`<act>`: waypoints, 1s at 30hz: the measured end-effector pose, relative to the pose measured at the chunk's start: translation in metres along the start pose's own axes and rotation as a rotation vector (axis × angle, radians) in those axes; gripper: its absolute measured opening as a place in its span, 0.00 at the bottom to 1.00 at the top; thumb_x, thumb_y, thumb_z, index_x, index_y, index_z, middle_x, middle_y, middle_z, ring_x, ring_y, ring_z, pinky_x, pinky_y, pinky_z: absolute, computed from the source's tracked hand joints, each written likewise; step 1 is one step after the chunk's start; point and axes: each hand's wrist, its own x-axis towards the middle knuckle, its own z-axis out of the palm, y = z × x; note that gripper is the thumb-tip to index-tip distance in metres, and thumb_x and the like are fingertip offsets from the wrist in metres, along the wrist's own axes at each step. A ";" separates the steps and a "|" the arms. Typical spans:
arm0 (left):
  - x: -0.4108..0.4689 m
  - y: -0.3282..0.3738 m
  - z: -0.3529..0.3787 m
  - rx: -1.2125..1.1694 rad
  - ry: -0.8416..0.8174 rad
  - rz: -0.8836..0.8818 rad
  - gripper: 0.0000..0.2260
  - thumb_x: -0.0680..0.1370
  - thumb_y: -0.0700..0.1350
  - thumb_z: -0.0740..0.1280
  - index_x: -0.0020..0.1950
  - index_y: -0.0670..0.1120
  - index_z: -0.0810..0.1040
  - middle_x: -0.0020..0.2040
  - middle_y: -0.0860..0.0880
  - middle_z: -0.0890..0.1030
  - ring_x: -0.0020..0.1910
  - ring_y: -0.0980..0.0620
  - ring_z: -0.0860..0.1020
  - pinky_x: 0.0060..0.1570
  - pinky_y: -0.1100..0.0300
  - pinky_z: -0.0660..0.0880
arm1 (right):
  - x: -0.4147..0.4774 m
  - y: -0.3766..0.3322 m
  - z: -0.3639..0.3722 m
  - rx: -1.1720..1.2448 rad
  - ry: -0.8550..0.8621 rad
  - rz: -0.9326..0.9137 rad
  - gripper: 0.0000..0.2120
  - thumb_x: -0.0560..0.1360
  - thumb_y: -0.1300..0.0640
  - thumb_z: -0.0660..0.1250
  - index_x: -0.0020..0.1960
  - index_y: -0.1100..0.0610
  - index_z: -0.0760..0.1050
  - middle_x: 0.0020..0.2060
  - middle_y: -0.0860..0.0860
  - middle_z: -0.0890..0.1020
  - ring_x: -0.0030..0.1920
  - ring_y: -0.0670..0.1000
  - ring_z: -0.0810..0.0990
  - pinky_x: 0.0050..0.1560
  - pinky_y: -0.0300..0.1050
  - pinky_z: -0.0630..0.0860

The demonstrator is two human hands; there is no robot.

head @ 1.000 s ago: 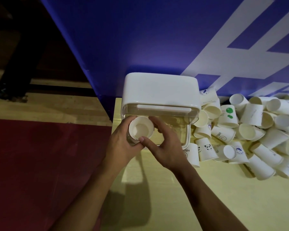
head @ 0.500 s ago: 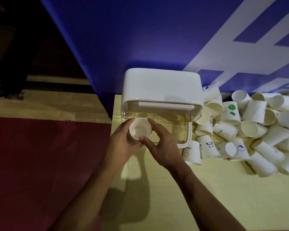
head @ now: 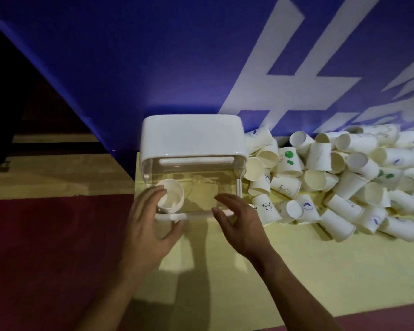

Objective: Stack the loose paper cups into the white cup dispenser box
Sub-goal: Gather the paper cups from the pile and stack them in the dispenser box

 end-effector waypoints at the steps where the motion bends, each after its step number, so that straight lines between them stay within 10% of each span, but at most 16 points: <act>1: -0.002 0.011 0.008 -0.002 -0.008 0.066 0.27 0.75 0.54 0.72 0.70 0.43 0.75 0.69 0.50 0.76 0.70 0.52 0.73 0.69 0.62 0.70 | -0.005 0.011 -0.013 -0.008 0.042 0.017 0.15 0.81 0.47 0.69 0.65 0.53 0.82 0.61 0.44 0.83 0.60 0.40 0.79 0.59 0.29 0.72; 7: 0.018 0.082 0.104 0.032 -0.295 0.213 0.23 0.77 0.56 0.68 0.69 0.47 0.77 0.69 0.51 0.77 0.65 0.52 0.78 0.55 0.55 0.81 | -0.031 0.080 -0.084 -0.002 0.241 0.154 0.08 0.80 0.54 0.71 0.58 0.51 0.84 0.50 0.39 0.83 0.48 0.40 0.81 0.44 0.31 0.73; 15: 0.108 0.147 0.239 0.286 -0.526 0.161 0.35 0.76 0.53 0.74 0.80 0.46 0.65 0.80 0.46 0.66 0.77 0.46 0.66 0.71 0.50 0.72 | -0.061 0.164 -0.154 0.017 0.300 0.202 0.10 0.79 0.54 0.72 0.60 0.51 0.83 0.51 0.38 0.82 0.49 0.38 0.81 0.47 0.25 0.72; 20: 0.167 0.140 0.282 0.713 -0.574 0.638 0.40 0.73 0.34 0.71 0.82 0.51 0.61 0.83 0.47 0.60 0.80 0.41 0.62 0.77 0.47 0.63 | -0.078 0.202 -0.194 0.056 0.288 0.192 0.09 0.79 0.55 0.71 0.59 0.49 0.82 0.51 0.36 0.82 0.51 0.38 0.81 0.47 0.28 0.73; 25: 0.194 0.135 0.291 0.931 -0.618 1.105 0.31 0.70 0.38 0.80 0.72 0.51 0.77 0.75 0.49 0.75 0.72 0.38 0.75 0.70 0.47 0.71 | -0.083 0.233 -0.223 0.067 0.295 0.212 0.10 0.79 0.57 0.72 0.60 0.49 0.81 0.51 0.35 0.81 0.53 0.36 0.80 0.46 0.26 0.72; 30: 0.198 0.141 0.292 1.020 -0.675 1.236 0.17 0.83 0.42 0.56 0.69 0.48 0.77 0.70 0.46 0.78 0.67 0.35 0.76 0.60 0.44 0.76 | -0.076 0.254 -0.238 0.049 0.284 0.216 0.10 0.80 0.53 0.71 0.61 0.49 0.81 0.52 0.37 0.82 0.51 0.41 0.82 0.49 0.33 0.76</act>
